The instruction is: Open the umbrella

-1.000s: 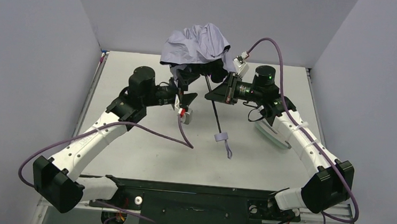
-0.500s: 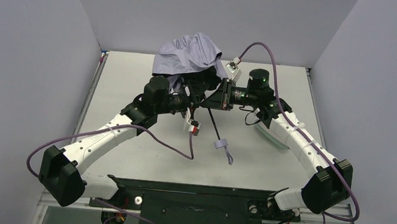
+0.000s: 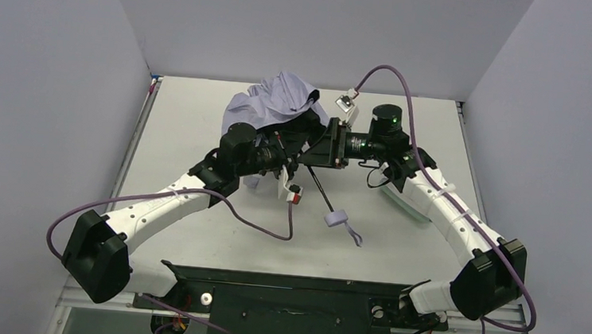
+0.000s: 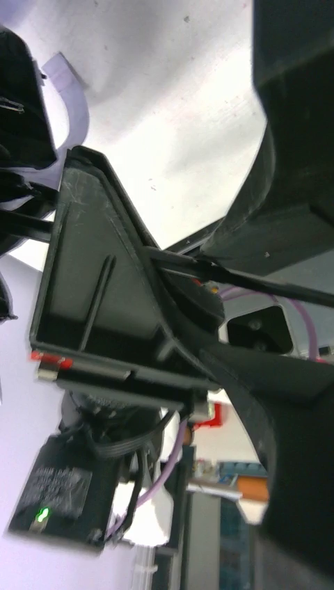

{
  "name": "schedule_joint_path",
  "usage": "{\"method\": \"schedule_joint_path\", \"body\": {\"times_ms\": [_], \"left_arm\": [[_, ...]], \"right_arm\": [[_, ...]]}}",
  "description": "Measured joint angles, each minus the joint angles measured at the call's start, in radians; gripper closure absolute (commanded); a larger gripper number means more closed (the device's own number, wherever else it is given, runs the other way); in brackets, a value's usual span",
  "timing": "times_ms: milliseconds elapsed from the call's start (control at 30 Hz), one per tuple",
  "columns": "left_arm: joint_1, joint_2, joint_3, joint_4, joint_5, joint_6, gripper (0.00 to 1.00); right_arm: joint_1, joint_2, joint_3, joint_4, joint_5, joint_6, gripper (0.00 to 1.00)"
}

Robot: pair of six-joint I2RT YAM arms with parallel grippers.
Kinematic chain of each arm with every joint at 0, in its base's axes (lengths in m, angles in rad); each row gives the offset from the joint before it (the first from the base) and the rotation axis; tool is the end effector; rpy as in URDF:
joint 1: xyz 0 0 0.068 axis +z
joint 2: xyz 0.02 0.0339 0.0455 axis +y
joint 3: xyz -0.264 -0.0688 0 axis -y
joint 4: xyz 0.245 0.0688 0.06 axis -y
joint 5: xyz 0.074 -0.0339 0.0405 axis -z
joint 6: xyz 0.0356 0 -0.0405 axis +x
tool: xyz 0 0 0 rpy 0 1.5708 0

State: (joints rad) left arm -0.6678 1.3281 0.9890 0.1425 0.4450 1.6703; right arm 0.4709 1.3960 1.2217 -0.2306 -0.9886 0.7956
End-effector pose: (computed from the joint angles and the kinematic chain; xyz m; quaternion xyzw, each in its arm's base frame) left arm 0.2352 -0.2050 0.3241 0.7487 0.1660 0.1477 0.6245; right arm 0.2644 0.1680 0.3532 -0.1389 0.7675 0.6060 0.1563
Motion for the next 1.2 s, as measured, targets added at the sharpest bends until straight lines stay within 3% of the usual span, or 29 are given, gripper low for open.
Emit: {"method": "schedule_joint_path", "body": {"times_ms": [100,233,333,433,600,800,933,1033,1200], "left_arm": [[-0.002,0.0,-0.026,-0.002,0.012,-0.002,1.0],[-0.018,-0.006,-0.056,-0.02,0.042,-0.019,1.0],[-0.033,-0.021,-0.061,-0.036,0.061,-0.125,1.0],[-0.041,-0.031,-0.023,-0.049,0.058,-0.344,1.0],[0.001,0.001,0.191,-0.048,-0.005,-0.85,1.0],[0.222,0.127,0.491,-0.029,-0.08,-1.519,1.0],[0.415,0.23,0.554,-0.029,-0.103,-1.945,1.0],[0.519,0.307,0.542,-0.037,-0.113,-2.167,1.0],[0.477,0.333,0.468,-0.034,-0.142,-2.216,1.0]], "right_arm": [[-0.027,-0.011,0.0,0.039,-0.007,0.01,0.33],[-0.121,-0.014,0.065,0.075,-0.005,0.024,0.27],[-0.219,-0.013,0.164,0.116,0.009,0.039,0.23],[-0.35,-0.014,0.25,0.178,0.04,0.055,0.22],[-0.51,-0.029,0.261,0.217,0.084,0.062,0.2],[-0.551,-0.045,0.191,0.187,0.101,0.045,0.2],[-0.551,-0.055,0.172,0.14,0.103,0.015,0.2],[-0.551,-0.079,0.158,0.11,0.107,-0.008,0.2],[-0.551,-0.118,0.139,0.082,0.112,-0.032,0.2]]}}
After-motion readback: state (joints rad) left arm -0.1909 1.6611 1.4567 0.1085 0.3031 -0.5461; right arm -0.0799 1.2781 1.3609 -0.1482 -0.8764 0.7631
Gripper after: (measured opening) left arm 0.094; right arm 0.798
